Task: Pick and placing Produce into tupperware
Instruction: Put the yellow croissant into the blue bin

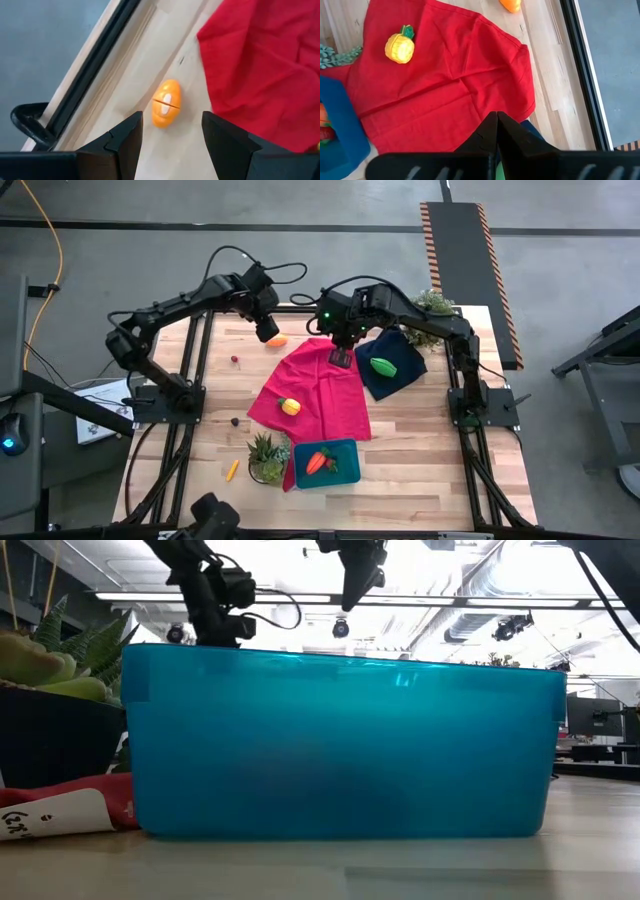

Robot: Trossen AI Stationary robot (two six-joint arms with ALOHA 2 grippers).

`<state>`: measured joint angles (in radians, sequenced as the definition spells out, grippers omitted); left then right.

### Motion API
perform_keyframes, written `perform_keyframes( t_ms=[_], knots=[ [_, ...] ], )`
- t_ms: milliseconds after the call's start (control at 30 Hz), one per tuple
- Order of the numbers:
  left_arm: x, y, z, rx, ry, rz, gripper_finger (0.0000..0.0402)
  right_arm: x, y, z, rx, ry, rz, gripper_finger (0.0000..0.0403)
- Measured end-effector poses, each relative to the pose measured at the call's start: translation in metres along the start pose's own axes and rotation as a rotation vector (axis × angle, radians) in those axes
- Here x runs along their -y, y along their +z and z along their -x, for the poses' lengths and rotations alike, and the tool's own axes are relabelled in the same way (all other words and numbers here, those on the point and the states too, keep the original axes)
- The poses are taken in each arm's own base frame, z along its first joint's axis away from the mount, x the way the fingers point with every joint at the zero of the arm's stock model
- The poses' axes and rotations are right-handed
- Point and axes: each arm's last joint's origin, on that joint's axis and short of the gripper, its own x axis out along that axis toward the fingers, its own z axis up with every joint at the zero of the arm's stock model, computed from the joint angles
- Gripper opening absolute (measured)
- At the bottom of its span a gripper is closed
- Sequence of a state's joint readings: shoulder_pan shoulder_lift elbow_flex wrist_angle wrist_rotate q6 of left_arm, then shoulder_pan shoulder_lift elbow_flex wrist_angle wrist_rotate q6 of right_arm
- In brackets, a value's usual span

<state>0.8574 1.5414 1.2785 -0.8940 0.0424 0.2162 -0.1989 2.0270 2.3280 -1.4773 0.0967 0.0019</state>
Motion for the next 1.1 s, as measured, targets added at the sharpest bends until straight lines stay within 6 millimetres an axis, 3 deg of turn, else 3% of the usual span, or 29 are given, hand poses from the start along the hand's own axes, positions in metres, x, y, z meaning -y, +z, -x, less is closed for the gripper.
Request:
perform_keyframes(
  t_ms=[500, 1100],
  knots=[
    [-0.0063, -0.001, -0.0052, -0.077, 0.199, -0.104, 0.0193, -0.0004, 0.0, 0.0, 0.0, 0.0, -0.023, 0.0],
    [-0.0011, -0.0018, -0.0058, -0.059, 0.028, -0.451, 0.0193, -0.0013, 0.0, 0.0001, 0.0, 0.009, -0.043, 0.0]
  ],
)
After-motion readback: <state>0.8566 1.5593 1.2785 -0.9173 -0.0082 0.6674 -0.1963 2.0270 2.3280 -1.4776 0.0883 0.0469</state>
